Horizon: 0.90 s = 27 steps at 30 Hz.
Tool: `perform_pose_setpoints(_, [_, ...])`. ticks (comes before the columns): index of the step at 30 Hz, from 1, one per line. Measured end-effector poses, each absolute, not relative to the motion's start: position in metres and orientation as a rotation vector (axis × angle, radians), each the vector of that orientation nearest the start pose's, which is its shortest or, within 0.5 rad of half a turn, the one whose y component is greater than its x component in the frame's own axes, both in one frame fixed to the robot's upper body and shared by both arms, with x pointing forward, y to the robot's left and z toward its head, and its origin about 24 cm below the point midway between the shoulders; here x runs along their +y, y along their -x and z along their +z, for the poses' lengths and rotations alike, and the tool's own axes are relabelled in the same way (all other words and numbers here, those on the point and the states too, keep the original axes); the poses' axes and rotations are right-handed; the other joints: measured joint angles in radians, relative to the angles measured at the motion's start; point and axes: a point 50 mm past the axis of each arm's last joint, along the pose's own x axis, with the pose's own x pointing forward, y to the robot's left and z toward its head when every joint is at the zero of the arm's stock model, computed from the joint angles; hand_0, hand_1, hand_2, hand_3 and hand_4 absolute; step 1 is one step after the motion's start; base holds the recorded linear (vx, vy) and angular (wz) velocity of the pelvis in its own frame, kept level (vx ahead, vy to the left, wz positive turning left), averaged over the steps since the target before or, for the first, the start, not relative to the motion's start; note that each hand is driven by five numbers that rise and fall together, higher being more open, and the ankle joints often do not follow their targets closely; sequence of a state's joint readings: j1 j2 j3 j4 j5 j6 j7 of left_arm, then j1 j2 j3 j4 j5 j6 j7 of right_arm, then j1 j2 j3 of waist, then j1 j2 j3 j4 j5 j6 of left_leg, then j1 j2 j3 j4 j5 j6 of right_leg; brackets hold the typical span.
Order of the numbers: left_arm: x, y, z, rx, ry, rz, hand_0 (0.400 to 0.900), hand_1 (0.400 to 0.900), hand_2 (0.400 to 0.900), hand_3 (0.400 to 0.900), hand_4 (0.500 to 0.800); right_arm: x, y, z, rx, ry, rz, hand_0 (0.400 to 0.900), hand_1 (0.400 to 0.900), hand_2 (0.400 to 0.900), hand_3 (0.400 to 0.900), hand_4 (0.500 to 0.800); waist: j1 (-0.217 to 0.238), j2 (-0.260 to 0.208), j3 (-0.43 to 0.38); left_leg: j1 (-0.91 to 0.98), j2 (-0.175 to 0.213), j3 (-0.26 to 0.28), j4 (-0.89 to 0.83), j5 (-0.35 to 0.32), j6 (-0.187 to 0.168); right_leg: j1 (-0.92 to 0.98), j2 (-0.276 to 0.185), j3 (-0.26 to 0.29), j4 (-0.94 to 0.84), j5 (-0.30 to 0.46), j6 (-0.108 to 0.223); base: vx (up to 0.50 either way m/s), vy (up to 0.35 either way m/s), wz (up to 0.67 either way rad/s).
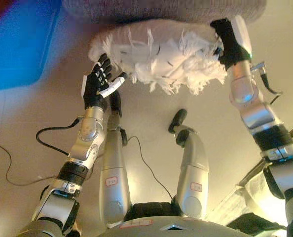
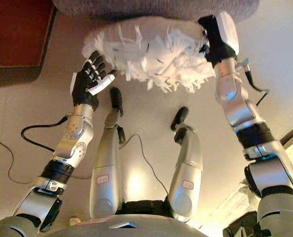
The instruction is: Pick up the pillow and put it on the sofa.
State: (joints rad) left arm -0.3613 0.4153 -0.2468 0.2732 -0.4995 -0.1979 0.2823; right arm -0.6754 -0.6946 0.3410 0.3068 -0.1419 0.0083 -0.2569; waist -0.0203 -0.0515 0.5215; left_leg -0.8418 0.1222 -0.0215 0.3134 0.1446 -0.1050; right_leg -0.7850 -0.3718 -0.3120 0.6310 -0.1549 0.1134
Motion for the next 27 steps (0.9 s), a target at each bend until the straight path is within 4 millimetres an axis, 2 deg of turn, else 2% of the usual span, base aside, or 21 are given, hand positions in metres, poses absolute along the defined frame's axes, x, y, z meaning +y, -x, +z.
perform_pose_setpoints(1, [0.185, -0.317, 0.092, -0.179, 0.047, 0.082, 0.9, 0.9, 0.9, 0.9, 0.8, -0.21, -0.35, 0.184, -0.389, 0.887, -0.124, 0.4, 0.4, 0.4, 0.4, 0.5, 0.001, -0.004, 0.001, 0.033, 0.002, 0.001, -0.009, -0.001, -0.001, 0.038, 0.006, -0.002, -0.015, 0.003, 0.003, 0.15, 0.0, 0.0])
perform_pose_setpoints(5, [0.198, -0.302, 0.058, -0.065, 0.039, 0.14, 0.9, 0.9, 0.9, 0.9, 0.8, -0.209, -0.326, 0.132, -0.276, 0.816, -0.089, 0.4, 0.4, 0.4, 0.4, 0.5, 0.009, -0.029, -0.003, 0.26, 0.014, 0.009, -0.061, -0.023, -0.003, 0.294, 0.038, -0.017, -0.135, 0.017, 0.024, 0.13, 0.004, -0.07])
perform_pose_setpoints(6, [0.202, -0.297, 0.053, -0.052, 0.033, 0.154, 0.9, 0.9, 0.9, 0.9, 0.8, -0.209, -0.32, 0.127, -0.273, 0.812, -0.074, 0.4, 0.4, 0.4, 0.4, 0.5, 0.008, -0.037, -0.008, 0.309, 0.016, 0.017, -0.077, -0.03, -0.003, 0.338, 0.042, -0.015, -0.158, 0.016, 0.026, 0.18, 0.016, -0.13])
perform_pose_setpoints(11, [0.216, -0.278, 0.028, 0.034, 0.027, 0.229, 0.9, 0.9, 0.9, 0.9, 0.8, -0.212, -0.297, 0.131, -0.313, 0.767, -0.063, 0.4, 0.4, 0.4, 0.4, 0.5, 0.011, -0.052, -0.02, 0.515, 0.04, 0.046, -0.169, -0.028, -0.008, 0.57, 0.084, -0.028, -0.335, 0.079, 0.04, 0.15, 0.055, -0.14])
perform_pose_setpoints(15, [0.227, -0.266, 0.017, 0.081, 0.015, 0.251, 0.9, 0.9, 0.9, 0.9, 0.8, -0.22, -0.283, 0.143, -0.367, 0.737, -0.071, 0.4, 0.4, 0.4, 0.4, 0.5, 0.007, -0.075, -0.079, 0.589, 0.042, 0.075, -0.227, -0.023, -0.01, 0.661, 0.103, -0.033, -0.465, 0.136, 0.05, 0.11, 0.067, -0.13])
perform_pose_setpoints(19, [0.236, -0.255, 0.007, 0.125, 0.0, 0.276, 0.9, 0.9, 0.9, 0.9, 0.8, -0.23, -0.276, 0.153, -0.399, 0.725, -0.109, 0.4, 0.4, 0.4, 0.4, 0.5, 0.007, -0.086, -0.135, 0.664, 0.029, 0.1, -0.283, -0.021, -0.009, 0.749, 0.107, -0.051, -0.568, 0.177, 0.061, 0.05, 0.073, -0.16])
perform_pose_setpoints(27, [0.24, -0.231, -0.015, 0.226, -0.023, 0.266, 0.9, 0.9, 0.9, 0.9, 0.8, -0.232, -0.273, 0.156, -0.415, 0.634, -0.095, 0.4, 0.4, 0.4, 0.4, 0.5, 0.0, -0.109, -0.285, 0.772, 0.028, 0.142, -0.372, -0.015, -0.017, 0.833, 0.118, -0.056, -0.653, 0.193, 0.067, 0.03, 0.016, -0.09])
